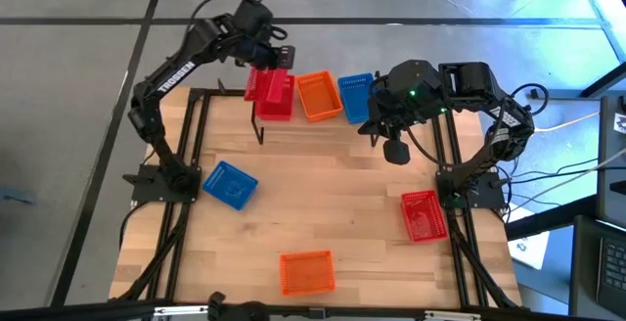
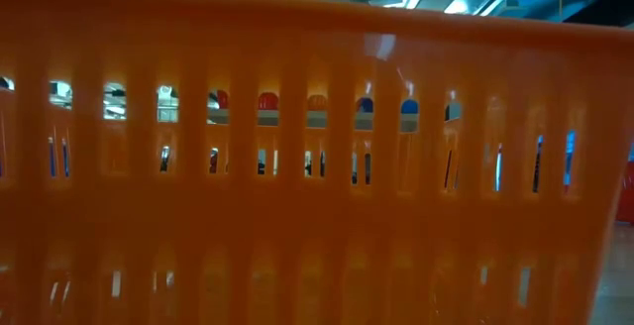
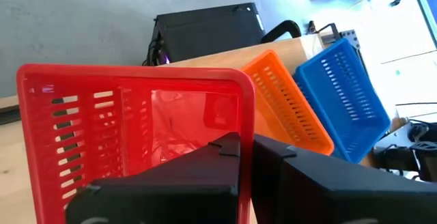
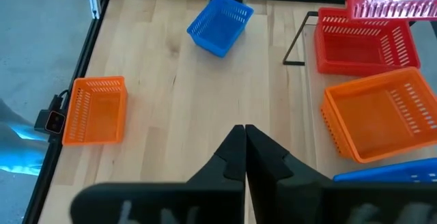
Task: Stack baskets on shelf by color
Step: Stack the top red basket into the red basket on the shelf
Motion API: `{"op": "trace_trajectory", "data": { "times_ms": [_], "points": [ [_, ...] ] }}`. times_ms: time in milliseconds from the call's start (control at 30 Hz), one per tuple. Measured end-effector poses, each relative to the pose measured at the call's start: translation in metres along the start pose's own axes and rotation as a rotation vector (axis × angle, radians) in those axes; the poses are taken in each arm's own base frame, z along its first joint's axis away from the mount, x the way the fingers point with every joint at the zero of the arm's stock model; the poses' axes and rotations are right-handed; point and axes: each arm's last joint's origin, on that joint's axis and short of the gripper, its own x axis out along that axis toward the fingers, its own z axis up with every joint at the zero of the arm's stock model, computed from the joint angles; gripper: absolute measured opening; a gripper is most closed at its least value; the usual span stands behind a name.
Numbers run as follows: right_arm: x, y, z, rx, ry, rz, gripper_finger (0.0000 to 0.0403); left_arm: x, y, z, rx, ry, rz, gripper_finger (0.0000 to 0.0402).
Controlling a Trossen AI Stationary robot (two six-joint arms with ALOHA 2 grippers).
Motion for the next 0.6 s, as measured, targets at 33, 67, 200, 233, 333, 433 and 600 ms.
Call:
{"op": "trace_trajectory", "data": {
  "times_ms": [33,67,200,233,333,433,600],
  "points": [
    [0.0,0.0,0.0,0.0,0.0,0.0,0.0,0.001,0.0,0.0,0.0,0.001,0.001,0.0],
    [0.0,0.0,0.0,0.001,0.0,0.0,0.0,0.001,0.0,0.0,0.0,0.002,0.001,0.0],
    [0.0,0.0,0.0,0.0,0.0,0.0,0.0,0.001,-0.002,-0.002,0.006,0.001,0.002,0.0],
    [0.0,0.0,0.0,0.0,0.0,0.0,0.0,0.001,-0.002,-0.002,0.006,0.001,0.006,0.0],
    [0.0,0.0,0.0,0.0,0.0,-0.001,0.0,0.002,-0.002,-0.005,-0.004,0.008,0.03,0.0],
    [0.0,0.0,0.0,-0.001,-0.001,-0.002,0.0,0.01,-0.003,-0.009,0.0,0.029,0.046,0.0],
    [0.0,0.0,0.0,-0.001,-0.001,-0.002,0.0,0.018,-0.002,-0.01,-0.004,0.039,0.065,0.0]
  ]
}}
